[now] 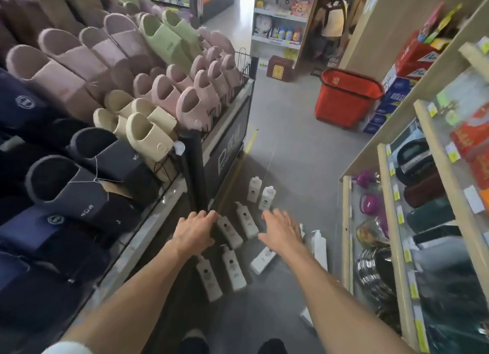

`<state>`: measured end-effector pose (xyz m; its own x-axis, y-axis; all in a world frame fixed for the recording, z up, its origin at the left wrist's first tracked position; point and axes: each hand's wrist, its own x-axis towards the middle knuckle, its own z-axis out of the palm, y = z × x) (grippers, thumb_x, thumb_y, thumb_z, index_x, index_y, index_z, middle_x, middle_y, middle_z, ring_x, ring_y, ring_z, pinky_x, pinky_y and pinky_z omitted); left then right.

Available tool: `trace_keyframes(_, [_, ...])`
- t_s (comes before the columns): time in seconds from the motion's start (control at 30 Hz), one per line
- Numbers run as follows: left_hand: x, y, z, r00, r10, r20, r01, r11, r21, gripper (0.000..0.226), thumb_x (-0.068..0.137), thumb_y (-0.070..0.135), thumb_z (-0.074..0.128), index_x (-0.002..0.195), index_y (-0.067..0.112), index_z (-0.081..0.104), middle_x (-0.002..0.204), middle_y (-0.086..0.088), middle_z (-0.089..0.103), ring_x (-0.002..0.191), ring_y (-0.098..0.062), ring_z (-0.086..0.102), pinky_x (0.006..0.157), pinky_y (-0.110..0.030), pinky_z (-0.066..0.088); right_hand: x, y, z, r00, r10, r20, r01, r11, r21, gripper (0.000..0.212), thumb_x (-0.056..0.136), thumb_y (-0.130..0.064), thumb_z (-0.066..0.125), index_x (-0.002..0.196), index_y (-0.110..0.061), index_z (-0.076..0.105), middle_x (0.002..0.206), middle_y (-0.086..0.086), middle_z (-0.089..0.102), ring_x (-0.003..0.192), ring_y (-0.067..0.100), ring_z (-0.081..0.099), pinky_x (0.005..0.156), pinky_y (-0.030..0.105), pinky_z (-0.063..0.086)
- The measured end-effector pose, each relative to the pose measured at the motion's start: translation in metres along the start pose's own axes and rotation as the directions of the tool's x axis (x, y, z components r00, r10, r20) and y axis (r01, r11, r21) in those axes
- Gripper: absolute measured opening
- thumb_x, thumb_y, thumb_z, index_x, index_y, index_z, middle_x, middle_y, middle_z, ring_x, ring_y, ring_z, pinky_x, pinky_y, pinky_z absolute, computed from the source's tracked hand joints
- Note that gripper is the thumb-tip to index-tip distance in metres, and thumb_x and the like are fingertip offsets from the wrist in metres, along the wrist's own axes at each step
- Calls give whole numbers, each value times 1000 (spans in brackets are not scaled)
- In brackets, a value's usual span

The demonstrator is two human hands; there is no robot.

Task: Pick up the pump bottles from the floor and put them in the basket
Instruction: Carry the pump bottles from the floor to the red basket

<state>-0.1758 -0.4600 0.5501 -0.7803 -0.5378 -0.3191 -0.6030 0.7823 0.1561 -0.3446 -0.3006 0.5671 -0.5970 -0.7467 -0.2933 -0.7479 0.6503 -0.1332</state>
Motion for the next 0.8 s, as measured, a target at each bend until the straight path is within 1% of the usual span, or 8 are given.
trace_keyframes(0.17, [59, -8, 125, 1000, 2, -7, -2, 1000, 21, 63, 88, 38, 70, 141, 29, 38, 132, 0, 52, 121, -25, 49, 97, -44, 43, 71, 9, 120, 997, -69, 31, 68, 997, 26, 38, 91, -33, 64, 124, -19, 50, 129, 7, 52, 124, 30, 46, 97, 44, 40])
trace_keyframes(0.33, [123, -29, 257, 998, -46, 47, 44, 999, 31, 59, 88, 36, 67, 140, 29, 39, 138, -1, 48, 129, -28, 45, 104, -49, 38, 142, 28, 265, 992, -104, 75, 102, 994, 34, 43, 92, -38, 66, 128, -20, 50, 134, 7, 52, 128, 31, 45, 102, 46, 39])
trace_keyframes(0.4, [147, -41, 305, 994, -68, 82, 65, 997, 33, 57, 88, 36, 67, 138, 29, 40, 138, -2, 47, 129, -28, 44, 103, -50, 40, 166, 36, 321, 989, -113, 91, 110, 993, 42, 48, 91, -38, 65, 133, -20, 50, 135, 7, 50, 130, 31, 44, 103, 45, 40])
trace_keyframes(0.5, [177, -63, 374, 989, -102, 111, 100, 995, 23, 53, 88, 37, 67, 135, 32, 41, 137, -2, 48, 124, -27, 47, 99, -48, 43, 195, 46, 396, 987, -131, 96, 128, 991, 39, 50, 92, -36, 66, 135, -17, 50, 137, 10, 50, 132, 32, 44, 103, 46, 41])
trace_keyframes(0.57, [190, -73, 412, 985, -101, 139, 100, 995, 12, 49, 90, 35, 66, 132, 33, 43, 136, -1, 50, 121, -24, 49, 97, -45, 43, 207, 50, 438, 984, -130, 119, 126, 991, 40, 53, 91, -32, 67, 138, -17, 48, 140, 11, 49, 133, 32, 43, 105, 49, 40])
trace_keyframes(0.67, [207, -80, 456, 992, -38, 119, 30, 997, 72, 43, 90, 28, 66, 128, 28, 47, 135, -2, 51, 124, -25, 48, 98, -44, 40, 223, 52, 486, 980, -151, 129, 151, 988, 12, 58, 88, -29, 70, 141, -18, 47, 138, 10, 50, 129, 31, 46, 102, 46, 43])
trace_keyframes(0.73, [216, -86, 476, 993, -18, 118, 3, 992, 127, 43, 90, 28, 65, 129, 26, 47, 135, -4, 49, 126, -26, 45, 100, -44, 38, 234, 52, 510, 978, -161, 134, 162, 987, 9, 62, 87, -30, 72, 142, -18, 47, 138, 11, 50, 128, 30, 47, 103, 46, 44])
trace_keyframes(0.8, [223, -93, 496, 993, -29, 114, 14, 992, 125, 45, 90, 28, 65, 131, 25, 45, 136, -4, 49, 127, -27, 45, 102, -44, 37, 242, 52, 529, 975, -173, 136, 175, 985, -2, 61, 87, -31, 72, 141, -18, 47, 138, 10, 51, 128, 30, 48, 103, 45, 44])
